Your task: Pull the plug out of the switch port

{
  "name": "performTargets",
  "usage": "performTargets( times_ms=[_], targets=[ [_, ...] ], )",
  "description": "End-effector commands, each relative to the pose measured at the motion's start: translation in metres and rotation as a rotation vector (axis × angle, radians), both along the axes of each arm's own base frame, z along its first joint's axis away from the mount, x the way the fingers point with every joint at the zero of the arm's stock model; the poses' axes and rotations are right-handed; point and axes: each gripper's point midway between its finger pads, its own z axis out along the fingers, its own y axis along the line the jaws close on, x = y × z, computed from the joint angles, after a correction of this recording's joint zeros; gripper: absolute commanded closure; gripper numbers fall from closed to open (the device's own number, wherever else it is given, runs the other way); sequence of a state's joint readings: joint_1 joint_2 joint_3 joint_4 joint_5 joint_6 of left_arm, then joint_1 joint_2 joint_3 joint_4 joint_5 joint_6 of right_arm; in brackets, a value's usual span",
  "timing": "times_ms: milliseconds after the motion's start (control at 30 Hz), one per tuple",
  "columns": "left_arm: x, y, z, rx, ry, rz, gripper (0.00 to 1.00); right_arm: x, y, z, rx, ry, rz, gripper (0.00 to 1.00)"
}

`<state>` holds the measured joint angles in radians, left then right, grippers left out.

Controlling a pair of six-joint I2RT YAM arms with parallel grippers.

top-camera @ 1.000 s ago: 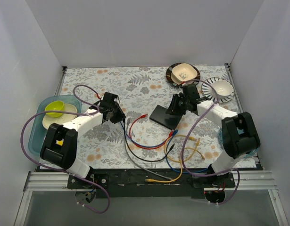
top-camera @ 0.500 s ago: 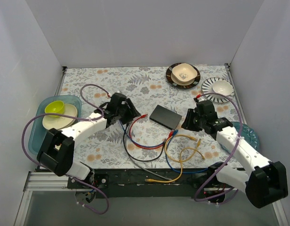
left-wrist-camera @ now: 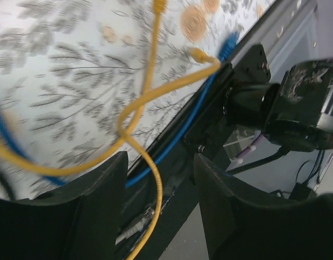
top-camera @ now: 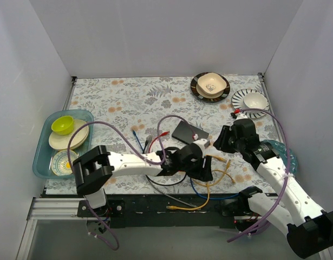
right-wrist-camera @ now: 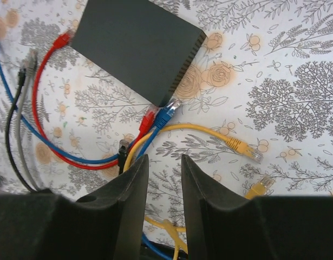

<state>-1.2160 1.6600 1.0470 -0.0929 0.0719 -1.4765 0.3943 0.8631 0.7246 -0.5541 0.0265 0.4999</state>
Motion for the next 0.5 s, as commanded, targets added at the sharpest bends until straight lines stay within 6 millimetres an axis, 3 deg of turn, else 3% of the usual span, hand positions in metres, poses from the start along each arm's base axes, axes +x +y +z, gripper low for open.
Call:
performTargets(
  times_ms=[0, 67, 233, 400, 433, 467],
  targets=[
    [-0.033, -0.043, 0.002, -0.039, -0.089, -0.201, 0.5, 0.006, 0.017, 0.048, 0.113, -0.073, 0.015, 0.62],
    [-0.045, -0.05, -0.005, -0.048, -0.067, -0.254, 0.5, 0.004, 0.019, 0.055, 0.134, -0.077, 0.02, 0.61],
    [-0.049, -0.052, -0.062, 0.052, 0.015, -0.24, 0.53, -0.003, 0.015, 0.061, 0.13, -0.084, 0.011, 0.62],
    [-0.01, -0.042, -0.098, 0.129, 0.041, 0.01, 0.56, -0.01, 0.008, 0.063, 0.112, -0.09, 0.0, 0.62],
    [-0.009, -0.034, -0.113, 0.176, 0.07, 0.032, 0.58, -0.011, 0.009, 0.064, 0.11, -0.089, 0.006, 0.62],
    [0.008, -0.032, -0.117, 0.198, 0.062, 0.106, 0.59, -0.011, 0.008, 0.065, 0.11, -0.09, 0.005, 0.62]
  ],
)
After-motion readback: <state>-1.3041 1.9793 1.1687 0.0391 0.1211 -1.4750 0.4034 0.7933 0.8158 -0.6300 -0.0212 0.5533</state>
